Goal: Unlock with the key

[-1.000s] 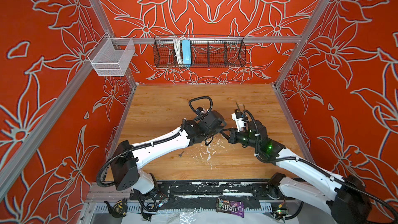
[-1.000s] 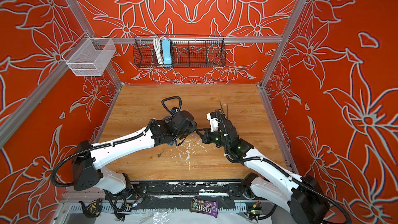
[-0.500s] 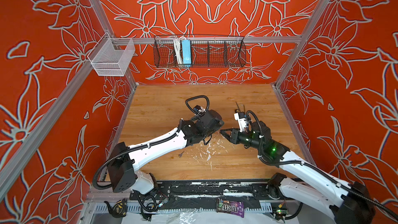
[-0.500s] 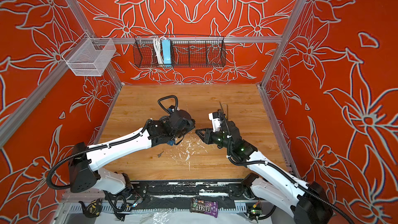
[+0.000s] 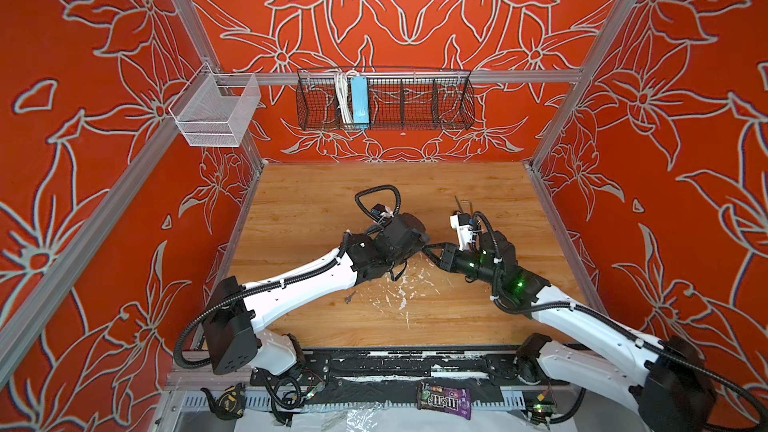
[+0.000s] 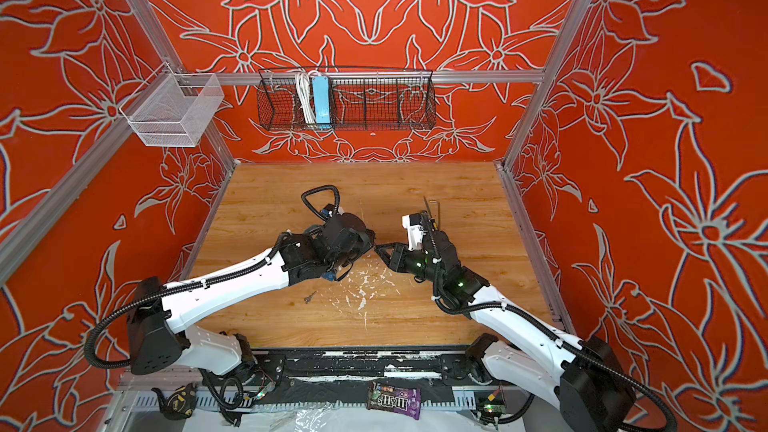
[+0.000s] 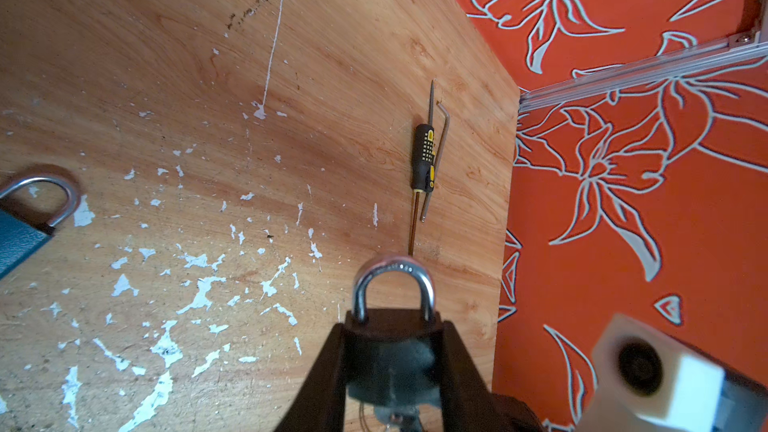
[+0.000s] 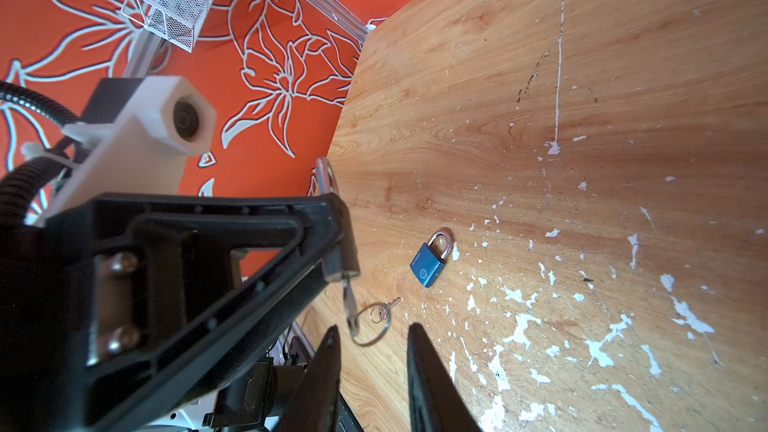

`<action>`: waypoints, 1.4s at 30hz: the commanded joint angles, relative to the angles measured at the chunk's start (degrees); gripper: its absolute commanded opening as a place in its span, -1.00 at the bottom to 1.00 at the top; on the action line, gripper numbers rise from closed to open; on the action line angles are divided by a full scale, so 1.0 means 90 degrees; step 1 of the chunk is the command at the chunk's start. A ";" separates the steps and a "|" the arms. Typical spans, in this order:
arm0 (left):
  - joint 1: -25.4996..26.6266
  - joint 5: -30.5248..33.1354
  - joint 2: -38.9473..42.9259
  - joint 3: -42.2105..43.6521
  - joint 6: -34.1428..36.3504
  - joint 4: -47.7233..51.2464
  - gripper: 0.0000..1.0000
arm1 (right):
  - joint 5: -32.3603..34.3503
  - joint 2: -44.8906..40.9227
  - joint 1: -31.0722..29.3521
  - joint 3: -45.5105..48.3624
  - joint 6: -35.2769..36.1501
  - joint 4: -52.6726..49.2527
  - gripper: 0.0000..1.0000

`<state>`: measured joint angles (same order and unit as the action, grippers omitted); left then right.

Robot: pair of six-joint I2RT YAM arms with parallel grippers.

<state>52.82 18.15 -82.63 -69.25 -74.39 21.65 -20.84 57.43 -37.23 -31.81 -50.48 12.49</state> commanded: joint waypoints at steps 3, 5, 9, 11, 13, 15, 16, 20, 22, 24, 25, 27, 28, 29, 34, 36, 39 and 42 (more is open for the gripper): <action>-0.0030 0.0150 0.0192 0.0065 -0.0016 -0.0168 -1.00 | 0.0048 0.0091 -0.0052 -0.0296 -0.0034 0.0224 -0.45; -0.0029 0.0139 0.0193 0.0068 -0.0026 -0.0160 -1.00 | 0.0081 0.0114 -0.0057 -0.0322 -0.0021 0.0207 -0.46; -0.0029 0.0112 0.0204 0.0068 -0.0009 -0.0189 -1.00 | 0.0075 0.0220 -0.0052 -0.0362 -0.0054 0.0230 -0.52; -0.0029 0.0111 0.0198 0.0078 -0.0018 -0.0188 -1.00 | 0.0065 0.0251 -0.0052 -0.0372 -0.0055 0.0290 -0.54; -0.0034 0.0112 0.0209 0.0087 -0.0037 -0.0189 -1.00 | 0.0060 0.0288 -0.0054 -0.0383 -0.0070 0.0343 -0.59; -0.0029 0.0084 0.0216 0.0087 -0.0018 -0.0201 -1.00 | 0.0024 0.0327 -0.0055 -0.0418 -0.0035 0.0352 -0.65; -0.0030 0.0074 0.0225 0.0087 -0.0027 -0.0203 -1.00 | 0.0021 0.0345 -0.0052 -0.0429 -0.0022 0.0327 -0.67; -0.0029 0.0058 0.0280 0.0126 -0.0065 -0.0277 -1.00 | 0.0028 0.0411 -0.0054 -0.0372 -0.0107 0.0428 -0.79; -0.0030 0.0010 0.0319 0.0146 -0.0055 -0.0374 -1.00 | -0.0059 0.0454 -0.0053 -0.0371 -0.0147 0.0489 -0.83; -0.0030 -0.0039 0.0353 0.0165 -0.0074 -0.0441 -1.00 | -0.0117 0.0486 -0.0062 -0.0357 -0.0180 0.0528 -0.89; -0.0030 -0.0061 0.0368 0.0174 -0.0083 -0.0475 -1.00 | -0.0116 0.0489 -0.0062 -0.0336 -0.0232 0.0561 -0.92; -0.0034 -0.0134 0.0438 0.0226 -0.0138 -0.0620 -1.00 | -0.0138 0.0479 -0.0062 -0.0267 -0.0375 0.0716 -0.96; -0.0029 -0.0181 0.0483 0.0268 -0.0152 -0.0710 -1.00 | -0.0166 0.0484 -0.0065 -0.0241 -0.0435 0.0805 -0.98; -0.0029 -0.0249 0.0529 0.0332 -0.0162 -0.0843 -1.00 | -0.0206 0.0484 -0.0067 -0.0235 -0.0504 0.0871 -1.00; -0.0029 -0.0560 0.0712 0.0528 -0.0363 -0.1347 -1.00 | -0.0291 0.0426 -0.0113 -0.0222 -0.1053 0.1372 -1.00; -0.0029 -0.0656 0.0796 0.0644 -0.0439 -0.1634 -1.00 | -0.0318 0.0417 -0.0116 -0.0275 -0.1226 0.1427 -1.00; -0.0015 -0.0707 0.0927 0.0839 -0.0593 -0.1978 -1.00 | -0.0114 0.0332 -0.0121 -0.0239 -0.1535 0.1377 -1.00; 0.0034 -0.0718 0.1045 0.1032 -0.0670 -0.2397 -1.00 | -0.0122 0.0305 -0.0121 -0.0190 -0.1808 0.1669 -1.00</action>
<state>51.75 15.97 -75.11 -60.47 -78.04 8.75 -22.92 60.77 -37.76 -33.82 -61.65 22.20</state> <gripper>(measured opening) 0.318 0.049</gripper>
